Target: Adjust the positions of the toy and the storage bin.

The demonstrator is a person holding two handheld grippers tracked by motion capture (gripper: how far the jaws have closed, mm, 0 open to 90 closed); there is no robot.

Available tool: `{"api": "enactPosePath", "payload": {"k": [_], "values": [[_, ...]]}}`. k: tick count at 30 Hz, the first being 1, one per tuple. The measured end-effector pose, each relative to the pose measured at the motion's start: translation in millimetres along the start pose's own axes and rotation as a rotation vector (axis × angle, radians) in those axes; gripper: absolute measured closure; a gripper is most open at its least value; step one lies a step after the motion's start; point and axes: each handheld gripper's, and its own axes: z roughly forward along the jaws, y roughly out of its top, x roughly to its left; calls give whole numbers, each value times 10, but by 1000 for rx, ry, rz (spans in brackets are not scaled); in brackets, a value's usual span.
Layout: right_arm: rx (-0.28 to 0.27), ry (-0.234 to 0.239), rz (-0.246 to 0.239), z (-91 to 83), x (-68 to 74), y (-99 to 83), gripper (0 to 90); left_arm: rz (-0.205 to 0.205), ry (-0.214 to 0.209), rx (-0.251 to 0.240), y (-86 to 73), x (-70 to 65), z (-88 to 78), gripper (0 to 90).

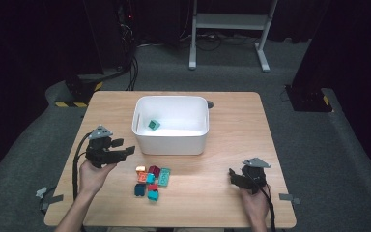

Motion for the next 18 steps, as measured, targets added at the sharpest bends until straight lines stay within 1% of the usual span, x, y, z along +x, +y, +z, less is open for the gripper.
{"api": "enactPosePath", "payload": {"k": [4,12,14,18], "values": [[0,0,0,0,0,0,264,12,10,20,-68,-21,42,397],[-1,0,0,1,0,0,265,14,22,57,-221,-66,157,399],[-2,0,0,1,0,-1,264,20,32,70,-261,-82,193,399],[-2,0,0,1,0,0,265,17,33,93,-346,-102,280,399]]}}
